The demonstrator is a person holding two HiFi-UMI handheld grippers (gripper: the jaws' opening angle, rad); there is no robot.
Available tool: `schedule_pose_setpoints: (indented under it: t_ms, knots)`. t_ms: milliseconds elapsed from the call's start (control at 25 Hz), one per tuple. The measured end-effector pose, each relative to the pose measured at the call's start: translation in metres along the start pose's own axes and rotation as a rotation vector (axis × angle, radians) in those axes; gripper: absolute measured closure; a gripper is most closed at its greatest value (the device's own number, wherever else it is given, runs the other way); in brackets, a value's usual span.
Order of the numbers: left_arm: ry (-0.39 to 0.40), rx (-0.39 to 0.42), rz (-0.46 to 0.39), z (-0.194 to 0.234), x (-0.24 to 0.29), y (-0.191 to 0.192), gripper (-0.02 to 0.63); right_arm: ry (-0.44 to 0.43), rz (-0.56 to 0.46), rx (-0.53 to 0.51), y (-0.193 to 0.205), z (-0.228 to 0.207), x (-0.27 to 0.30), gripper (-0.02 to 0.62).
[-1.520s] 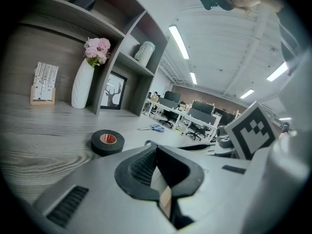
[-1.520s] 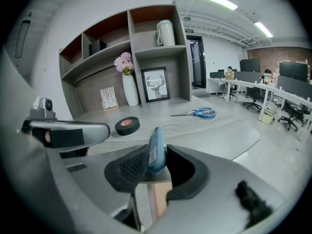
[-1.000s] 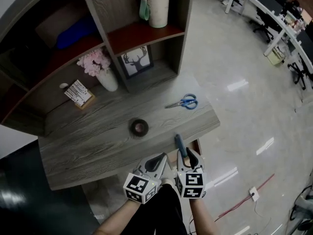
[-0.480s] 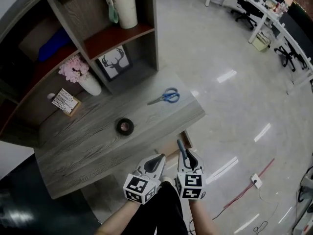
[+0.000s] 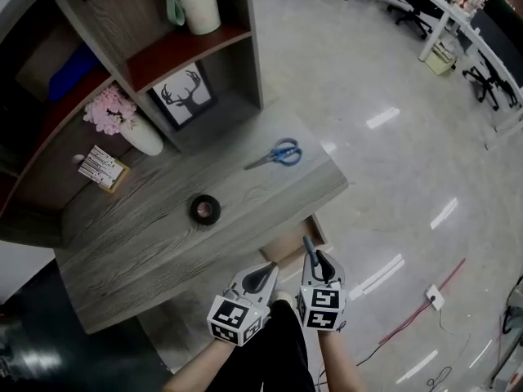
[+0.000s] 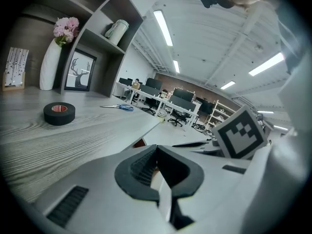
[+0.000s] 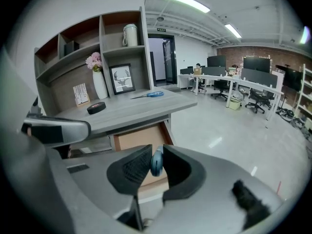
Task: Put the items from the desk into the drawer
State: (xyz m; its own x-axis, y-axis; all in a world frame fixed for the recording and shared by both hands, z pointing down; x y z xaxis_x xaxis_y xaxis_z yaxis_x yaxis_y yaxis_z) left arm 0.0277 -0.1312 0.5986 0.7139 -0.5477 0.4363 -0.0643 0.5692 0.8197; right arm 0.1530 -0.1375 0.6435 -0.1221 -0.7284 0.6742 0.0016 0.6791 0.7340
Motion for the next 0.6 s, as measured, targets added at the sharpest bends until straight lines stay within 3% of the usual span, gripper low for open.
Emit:
schedule_pose_setpoints:
  t_ms: [280, 440, 600]
  knots:
    - [-0.015, -0.006, 0.015, 0.016, 0.007, 0.006, 0.597, 0.034, 0.033, 0.013, 0.009, -0.011, 0.026, 0.522]
    - [-0.015, -0.012, 0.012, 0.018, 0.007, 0.006, 0.597, 0.008, 0.014, 0.012, 0.009, -0.010, 0.030, 0.521]
    - [-0.014, -0.023, 0.012, 0.017, 0.006, 0.006, 0.597, -0.035, -0.011, 0.017, 0.004, -0.002, 0.029, 0.465]
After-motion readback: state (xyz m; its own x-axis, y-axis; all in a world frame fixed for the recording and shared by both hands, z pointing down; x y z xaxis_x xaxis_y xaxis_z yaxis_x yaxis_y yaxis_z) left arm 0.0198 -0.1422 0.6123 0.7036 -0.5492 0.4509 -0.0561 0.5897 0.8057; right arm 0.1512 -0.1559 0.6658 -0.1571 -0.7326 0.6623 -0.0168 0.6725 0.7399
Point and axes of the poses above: the fingertips, and each gripper's own axes: x forward along the fingers, z to its left, y out of its underside, the point moved 4 cm from there along -x, backward along the fingers
